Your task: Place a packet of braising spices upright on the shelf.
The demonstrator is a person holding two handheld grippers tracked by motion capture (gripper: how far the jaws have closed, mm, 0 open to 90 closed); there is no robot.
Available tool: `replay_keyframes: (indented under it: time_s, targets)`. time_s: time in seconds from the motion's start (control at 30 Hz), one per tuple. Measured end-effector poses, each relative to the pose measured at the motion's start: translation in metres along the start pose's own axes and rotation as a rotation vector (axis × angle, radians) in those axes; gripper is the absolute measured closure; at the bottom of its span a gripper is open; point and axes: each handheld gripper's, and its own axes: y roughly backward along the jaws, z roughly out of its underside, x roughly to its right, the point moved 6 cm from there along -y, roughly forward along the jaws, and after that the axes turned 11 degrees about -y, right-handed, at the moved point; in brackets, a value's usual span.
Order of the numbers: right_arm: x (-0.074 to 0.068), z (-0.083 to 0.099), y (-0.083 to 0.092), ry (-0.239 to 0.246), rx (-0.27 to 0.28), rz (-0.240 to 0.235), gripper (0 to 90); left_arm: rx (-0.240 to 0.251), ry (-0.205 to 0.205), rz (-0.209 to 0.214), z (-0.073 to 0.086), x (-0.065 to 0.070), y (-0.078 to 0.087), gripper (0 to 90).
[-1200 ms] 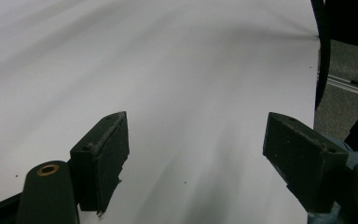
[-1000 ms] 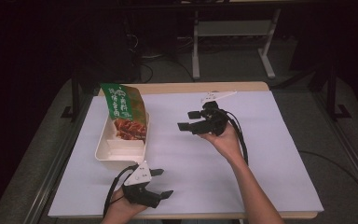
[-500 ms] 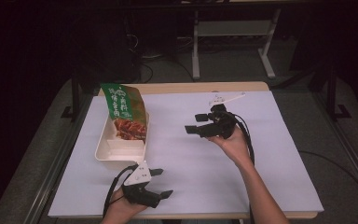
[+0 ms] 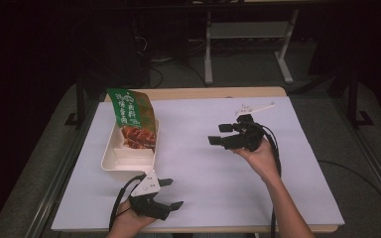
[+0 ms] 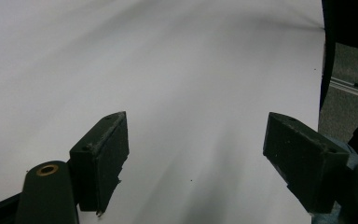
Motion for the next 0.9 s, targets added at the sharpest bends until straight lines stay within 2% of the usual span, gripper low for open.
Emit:
replay_keyframes:
  time_s: [0.6, 0.9]
  targets:
    - [0.007, 0.023, 0.016, -0.017, -0.028, 0.013, 26.5, 0.0, 0.005, -0.006, 0.0, -0.001, 0.001, 21.7]
    - [0.007, 0.034, 0.025, -0.006, -0.03, 0.024, 26.5, 0.001, 0.006, -0.008, 0.0, -0.001, 0.001, 21.4]
